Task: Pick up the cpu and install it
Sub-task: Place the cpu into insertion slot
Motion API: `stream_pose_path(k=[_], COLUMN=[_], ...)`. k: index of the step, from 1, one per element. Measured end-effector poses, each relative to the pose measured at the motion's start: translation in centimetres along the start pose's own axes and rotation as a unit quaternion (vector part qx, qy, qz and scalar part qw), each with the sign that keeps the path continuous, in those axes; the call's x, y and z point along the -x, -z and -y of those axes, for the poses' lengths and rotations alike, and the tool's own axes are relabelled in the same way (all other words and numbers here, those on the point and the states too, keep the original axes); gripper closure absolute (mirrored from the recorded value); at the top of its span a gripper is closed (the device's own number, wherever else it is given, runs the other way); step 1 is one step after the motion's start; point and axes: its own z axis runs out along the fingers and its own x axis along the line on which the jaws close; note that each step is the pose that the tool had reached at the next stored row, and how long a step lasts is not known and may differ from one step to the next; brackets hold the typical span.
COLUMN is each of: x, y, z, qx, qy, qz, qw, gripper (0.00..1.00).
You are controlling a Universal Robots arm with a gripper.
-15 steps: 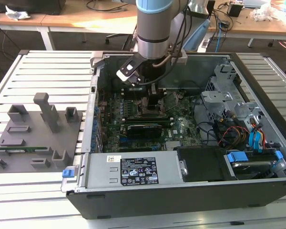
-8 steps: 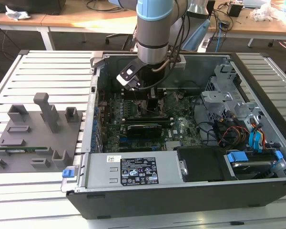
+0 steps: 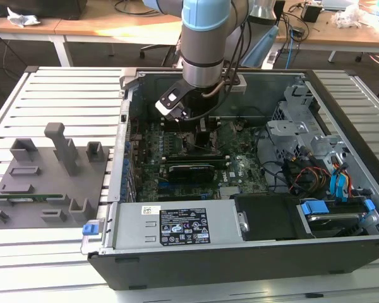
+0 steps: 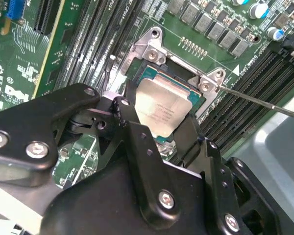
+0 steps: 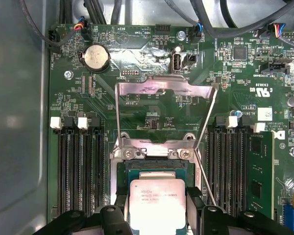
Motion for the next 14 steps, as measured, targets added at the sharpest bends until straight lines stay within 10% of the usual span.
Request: stream_pose_path(k=[14], x=[-0.01], y=[-0.65], z=[-0.27], qx=[-0.0002], qy=[-0.003], qz=[0.0003], qw=[1.0], gripper=[0.45])
